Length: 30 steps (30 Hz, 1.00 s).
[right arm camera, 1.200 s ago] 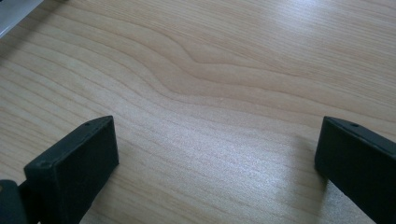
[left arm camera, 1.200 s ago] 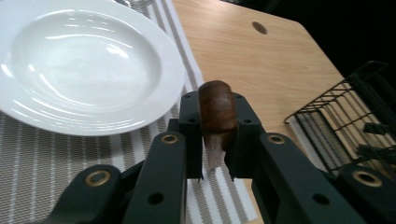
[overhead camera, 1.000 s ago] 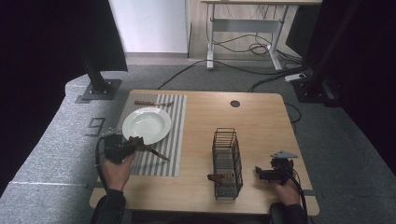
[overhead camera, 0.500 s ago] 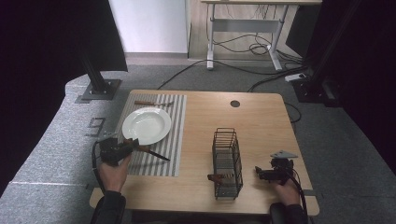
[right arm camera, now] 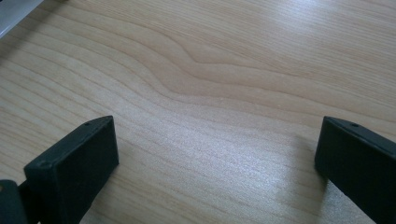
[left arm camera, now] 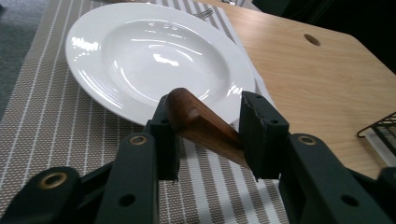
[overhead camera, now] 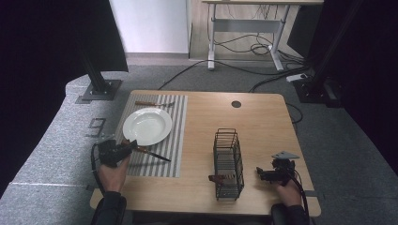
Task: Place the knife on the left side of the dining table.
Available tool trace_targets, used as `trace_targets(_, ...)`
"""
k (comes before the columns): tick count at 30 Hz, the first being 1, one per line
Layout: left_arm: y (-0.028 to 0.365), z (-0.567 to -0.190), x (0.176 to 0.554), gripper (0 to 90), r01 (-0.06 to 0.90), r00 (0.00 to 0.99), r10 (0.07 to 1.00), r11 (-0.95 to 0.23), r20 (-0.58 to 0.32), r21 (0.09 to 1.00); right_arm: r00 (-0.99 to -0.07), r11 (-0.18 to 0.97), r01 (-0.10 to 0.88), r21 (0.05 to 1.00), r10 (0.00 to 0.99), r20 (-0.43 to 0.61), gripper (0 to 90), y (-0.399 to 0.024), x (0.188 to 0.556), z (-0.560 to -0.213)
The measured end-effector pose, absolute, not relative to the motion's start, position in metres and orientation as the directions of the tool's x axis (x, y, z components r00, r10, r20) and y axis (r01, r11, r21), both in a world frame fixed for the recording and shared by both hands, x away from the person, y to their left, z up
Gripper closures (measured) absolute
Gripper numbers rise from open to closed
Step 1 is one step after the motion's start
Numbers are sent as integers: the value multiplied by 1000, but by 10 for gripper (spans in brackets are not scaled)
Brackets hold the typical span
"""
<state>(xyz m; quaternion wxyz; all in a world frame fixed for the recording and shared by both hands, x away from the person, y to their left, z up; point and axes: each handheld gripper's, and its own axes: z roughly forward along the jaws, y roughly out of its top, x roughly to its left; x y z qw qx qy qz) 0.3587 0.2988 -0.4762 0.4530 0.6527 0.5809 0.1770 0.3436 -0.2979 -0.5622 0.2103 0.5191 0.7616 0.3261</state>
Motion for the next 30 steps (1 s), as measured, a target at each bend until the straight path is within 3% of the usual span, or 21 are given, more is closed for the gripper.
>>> trace_targets(30,315,-511,361,461,566,207,946,93,-251,819,-372,248,654,715,928,19,0,-298,344,-562)
